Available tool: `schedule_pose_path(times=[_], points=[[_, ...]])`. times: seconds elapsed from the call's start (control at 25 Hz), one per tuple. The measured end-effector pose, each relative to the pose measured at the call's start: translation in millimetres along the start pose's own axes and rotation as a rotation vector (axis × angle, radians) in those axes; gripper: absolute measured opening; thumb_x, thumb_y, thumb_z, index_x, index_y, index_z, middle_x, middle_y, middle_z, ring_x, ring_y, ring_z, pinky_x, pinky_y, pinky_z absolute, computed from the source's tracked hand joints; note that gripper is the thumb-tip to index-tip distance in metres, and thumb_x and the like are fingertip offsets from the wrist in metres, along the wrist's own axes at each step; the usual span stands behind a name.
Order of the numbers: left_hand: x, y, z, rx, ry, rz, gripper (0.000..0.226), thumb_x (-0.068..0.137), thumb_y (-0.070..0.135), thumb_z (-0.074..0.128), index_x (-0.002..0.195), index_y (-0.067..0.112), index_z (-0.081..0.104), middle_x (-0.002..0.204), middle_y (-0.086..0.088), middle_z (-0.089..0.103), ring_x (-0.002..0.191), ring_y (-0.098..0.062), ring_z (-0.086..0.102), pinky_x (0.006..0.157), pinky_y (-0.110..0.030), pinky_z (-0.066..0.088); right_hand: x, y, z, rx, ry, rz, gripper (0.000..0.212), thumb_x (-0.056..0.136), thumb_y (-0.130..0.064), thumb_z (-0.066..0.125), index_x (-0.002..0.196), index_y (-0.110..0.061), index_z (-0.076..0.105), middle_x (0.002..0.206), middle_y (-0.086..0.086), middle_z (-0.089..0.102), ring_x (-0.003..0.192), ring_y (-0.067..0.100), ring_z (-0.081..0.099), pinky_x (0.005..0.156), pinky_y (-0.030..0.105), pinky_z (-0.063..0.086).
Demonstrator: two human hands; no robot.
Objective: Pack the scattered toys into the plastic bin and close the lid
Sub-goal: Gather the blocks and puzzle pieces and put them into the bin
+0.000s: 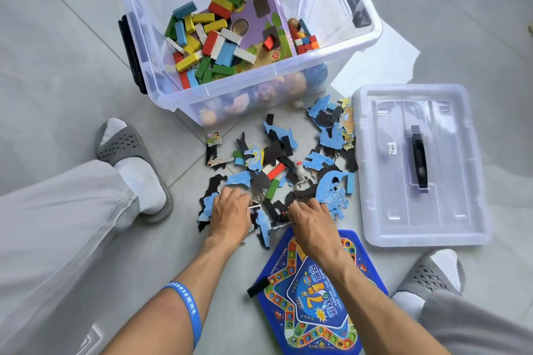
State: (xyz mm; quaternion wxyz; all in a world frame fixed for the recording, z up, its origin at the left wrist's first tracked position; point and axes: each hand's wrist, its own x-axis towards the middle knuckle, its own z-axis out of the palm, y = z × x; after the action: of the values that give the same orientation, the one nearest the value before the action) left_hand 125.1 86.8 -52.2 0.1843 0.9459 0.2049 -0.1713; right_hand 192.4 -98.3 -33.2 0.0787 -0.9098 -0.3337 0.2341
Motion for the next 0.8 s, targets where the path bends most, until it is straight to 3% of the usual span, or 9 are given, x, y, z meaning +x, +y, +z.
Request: schedule_pose_path(times=[0.08, 0.2, 0.28, 0.36, 0.44, 0.52, 0.64, 0.8], points=[[2, 5, -7, -0.216, 0.060, -0.098, 0.007, 0.091, 0.026, 0.059, 0.089, 0.019, 0.057, 0.095, 0.003, 0.058, 0.095, -0.018, 0.046, 0.081, -0.031, 0.041, -2, 5, -10, 0.312, 0.029, 0.152, 0.013, 0.088, -0.014, 0.059, 0.081, -0.019, 0.049, 0.070, -0.001, 0.060, 0.067, 0.020, 0.050, 0.069, 0.036, 0.045], [12, 20, -19, -0.558, 0.077, -0.259, 0.010, 0.093, 0.024, 0.051, 0.085, 0.020, 0.048, 0.079, 0.004, 0.058, 0.073, -0.016, 0.052, 0.059, -0.031, 0.039, -3, 23, -31, 0.847, 0.151, 0.494, 0.021, 0.080, -0.014, 0.063, 0.072, -0.015, 0.043, 0.065, 0.007, 0.058, 0.058, 0.025, 0.056, 0.055, 0.040, 0.046], [18, 29, -27, -0.693, 0.055, -0.389, 0.006, 0.095, 0.025, 0.044, 0.089, 0.024, 0.046, 0.078, 0.004, 0.058, 0.067, -0.013, 0.051, 0.054, -0.029, 0.034, -2, 37, -41, 1.078, 0.244, 0.635, 0.029, 0.075, -0.007, 0.062, 0.065, -0.019, 0.038, 0.059, 0.004, 0.055, 0.051, 0.020, 0.057, 0.042, 0.030, 0.043], [18, 35, -27, -0.727, 0.005, -0.499, 0.010, 0.093, 0.029, 0.038, 0.092, 0.024, 0.047, 0.086, -0.001, 0.061, 0.067, -0.010, 0.050, 0.054, -0.030, 0.033, 5, 49, -47, 1.172, 0.279, 0.797, 0.025, 0.075, 0.000, 0.053, 0.067, -0.018, 0.039, 0.063, 0.011, 0.056, 0.052, 0.021, 0.061, 0.037, 0.022, 0.038], [11, 41, -20, -0.588, -0.091, -0.487, 0.028, 0.089, 0.048, 0.042, 0.093, 0.021, 0.047, 0.088, -0.002, 0.062, 0.070, -0.013, 0.054, 0.057, -0.031, 0.036, 15, 56, -45, 1.121, 0.250, 0.914, 0.011, 0.077, -0.002, 0.048, 0.078, -0.013, 0.046, 0.071, 0.015, 0.060, 0.054, 0.023, 0.059, 0.041, 0.027, 0.041], [-3, 48, -4, -0.280, -0.221, -0.371, 0.046, 0.082, 0.062, 0.054, 0.102, 0.021, 0.047, 0.090, 0.003, 0.060, 0.081, -0.018, 0.060, 0.062, -0.030, 0.041, 26, 59, -37, 0.971, 0.231, 0.929, 0.014, 0.081, -0.015, 0.053, 0.095, -0.014, 0.054, 0.082, 0.008, 0.065, 0.066, 0.021, 0.059, 0.057, 0.033, 0.046], [-17, 49, 17, -0.014, -0.203, -0.307, 0.052, 0.083, 0.049, 0.067, 0.119, 0.016, 0.048, 0.111, -0.003, 0.064, 0.098, -0.023, 0.064, 0.076, -0.034, 0.049, 42, 57, -26, 0.668, 0.184, 0.900, 0.031, 0.084, -0.036, 0.062, 0.107, -0.017, 0.052, 0.086, 0.000, 0.062, 0.079, 0.022, 0.059, 0.069, 0.034, 0.046], [-14, 45, 24, -0.071, -0.118, -0.326, 0.038, 0.084, 0.037, 0.067, 0.111, 0.015, 0.052, 0.102, -0.004, 0.067, 0.088, -0.023, 0.064, 0.070, -0.032, 0.047, 54, 48, -10, 0.391, 0.197, 0.804, 0.043, 0.084, -0.045, 0.066, 0.108, -0.019, 0.043, 0.089, -0.002, 0.052, 0.078, 0.023, 0.051, 0.067, 0.034, 0.040]])
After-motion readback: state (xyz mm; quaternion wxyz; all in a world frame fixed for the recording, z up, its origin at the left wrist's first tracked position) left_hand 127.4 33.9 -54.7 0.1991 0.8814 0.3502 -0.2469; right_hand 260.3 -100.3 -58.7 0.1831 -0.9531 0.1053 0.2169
